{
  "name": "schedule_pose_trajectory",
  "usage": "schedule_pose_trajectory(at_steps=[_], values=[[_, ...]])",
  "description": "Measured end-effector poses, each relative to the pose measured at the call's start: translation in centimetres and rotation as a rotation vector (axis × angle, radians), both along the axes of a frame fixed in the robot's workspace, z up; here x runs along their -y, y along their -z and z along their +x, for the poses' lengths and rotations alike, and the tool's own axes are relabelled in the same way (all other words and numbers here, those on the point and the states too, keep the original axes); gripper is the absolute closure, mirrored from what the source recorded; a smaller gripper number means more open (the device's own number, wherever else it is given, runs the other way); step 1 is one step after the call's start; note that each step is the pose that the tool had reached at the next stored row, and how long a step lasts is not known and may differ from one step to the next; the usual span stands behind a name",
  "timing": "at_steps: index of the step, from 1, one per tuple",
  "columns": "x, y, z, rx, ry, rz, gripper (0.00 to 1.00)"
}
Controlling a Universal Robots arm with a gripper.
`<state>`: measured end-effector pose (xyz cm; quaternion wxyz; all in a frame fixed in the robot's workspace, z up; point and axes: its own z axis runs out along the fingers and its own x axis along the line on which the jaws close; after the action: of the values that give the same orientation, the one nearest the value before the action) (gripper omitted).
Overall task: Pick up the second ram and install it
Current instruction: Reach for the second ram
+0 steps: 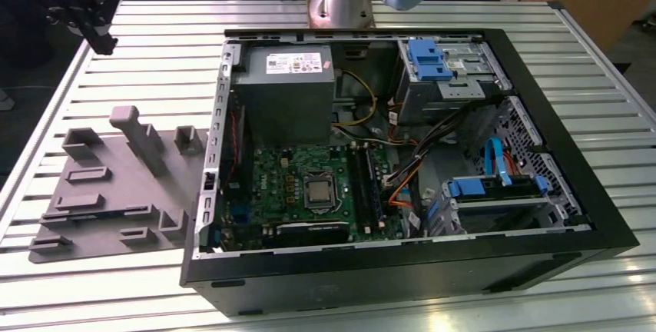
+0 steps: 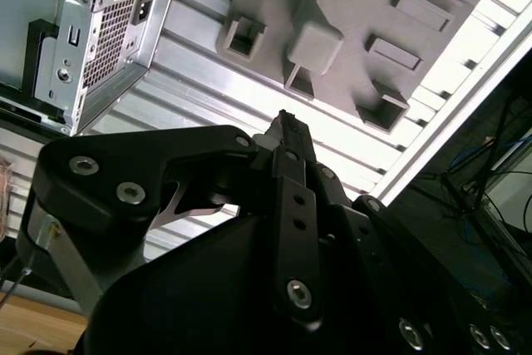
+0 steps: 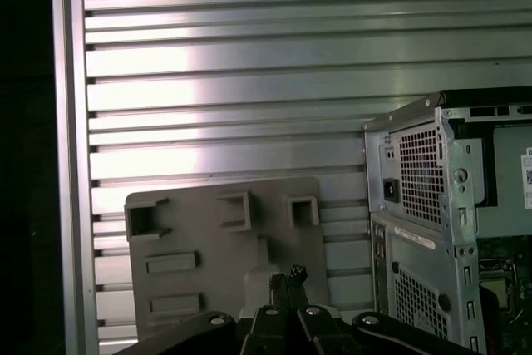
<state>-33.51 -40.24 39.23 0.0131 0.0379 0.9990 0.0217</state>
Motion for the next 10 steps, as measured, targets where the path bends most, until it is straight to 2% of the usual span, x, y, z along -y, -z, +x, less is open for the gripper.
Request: schedule_pose_trajectory(at_steps=[10], values=[[0.14,0.03,-0.46,0.0001,0.0,0.0,0.89]])
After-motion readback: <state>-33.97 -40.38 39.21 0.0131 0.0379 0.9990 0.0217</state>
